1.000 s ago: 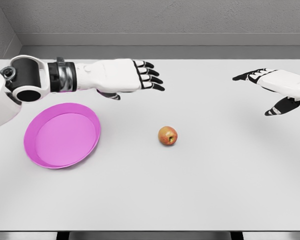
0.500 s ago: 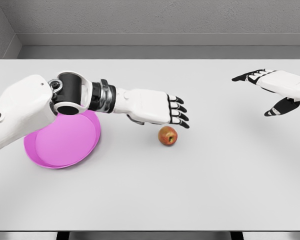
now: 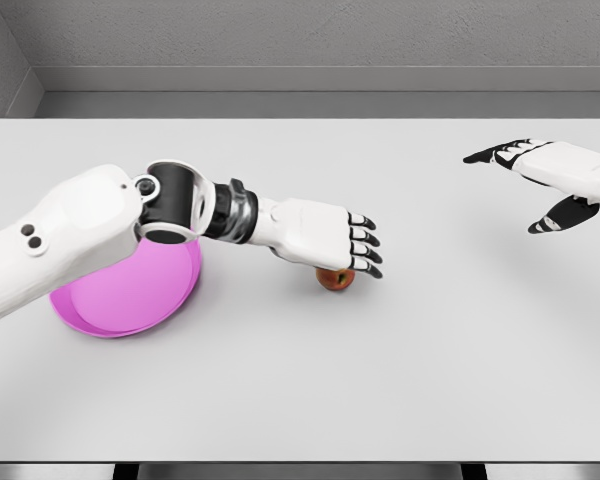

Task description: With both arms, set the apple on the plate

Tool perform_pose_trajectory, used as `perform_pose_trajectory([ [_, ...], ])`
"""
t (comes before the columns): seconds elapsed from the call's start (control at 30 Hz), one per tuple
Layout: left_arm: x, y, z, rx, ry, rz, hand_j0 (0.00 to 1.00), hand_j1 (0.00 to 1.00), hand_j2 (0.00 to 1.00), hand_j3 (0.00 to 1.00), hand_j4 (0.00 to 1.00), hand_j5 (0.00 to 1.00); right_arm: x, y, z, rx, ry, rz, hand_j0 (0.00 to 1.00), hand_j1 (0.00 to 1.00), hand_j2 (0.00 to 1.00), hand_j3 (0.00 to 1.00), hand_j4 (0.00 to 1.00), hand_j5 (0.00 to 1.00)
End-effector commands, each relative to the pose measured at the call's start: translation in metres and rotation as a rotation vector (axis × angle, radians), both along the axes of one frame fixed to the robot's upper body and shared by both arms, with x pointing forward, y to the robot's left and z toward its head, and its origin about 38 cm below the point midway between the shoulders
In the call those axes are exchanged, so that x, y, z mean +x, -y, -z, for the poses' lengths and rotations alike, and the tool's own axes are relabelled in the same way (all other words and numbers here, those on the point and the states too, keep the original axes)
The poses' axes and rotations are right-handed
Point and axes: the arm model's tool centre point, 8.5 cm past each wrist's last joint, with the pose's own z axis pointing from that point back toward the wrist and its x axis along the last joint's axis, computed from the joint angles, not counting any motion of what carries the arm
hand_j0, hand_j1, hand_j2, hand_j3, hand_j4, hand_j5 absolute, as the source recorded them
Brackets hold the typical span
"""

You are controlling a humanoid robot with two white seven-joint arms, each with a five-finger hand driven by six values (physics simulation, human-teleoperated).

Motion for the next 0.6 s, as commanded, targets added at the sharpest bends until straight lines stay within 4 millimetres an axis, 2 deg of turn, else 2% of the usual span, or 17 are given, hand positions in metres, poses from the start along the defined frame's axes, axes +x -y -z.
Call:
perform_pose_trajectory([
  [0.0, 0.002, 0.002, 0.002, 0.015, 0.018, -0.001, 1.00, 1.00, 1.00, 1.00, 1.00, 1.00, 0.000, 0.000, 0.000, 0.002, 0.000, 0.001, 1.00, 1.00, 1.00, 1.00, 1.00, 1.00],
  [0.47, -0.003, 0.000, 0.020, 0.064, 0.008, 0.011, 1.00, 1.00, 1.00, 1.00, 1.00, 1.00, 0.000, 0.000, 0.000, 0.003, -0.001, 0.001, 1.00, 1.00, 1.00, 1.00, 1.00, 1.00],
  [0.57, 0.001, 0.002, 0.024, 0.083, 0.020, 0.005, 1.00, 1.00, 1.00, 1.00, 1.00, 1.00, 0.000, 0.000, 0.000, 0.002, 0.000, 0.001, 1.00, 1.00, 1.00, 1.00, 1.00, 1.00],
])
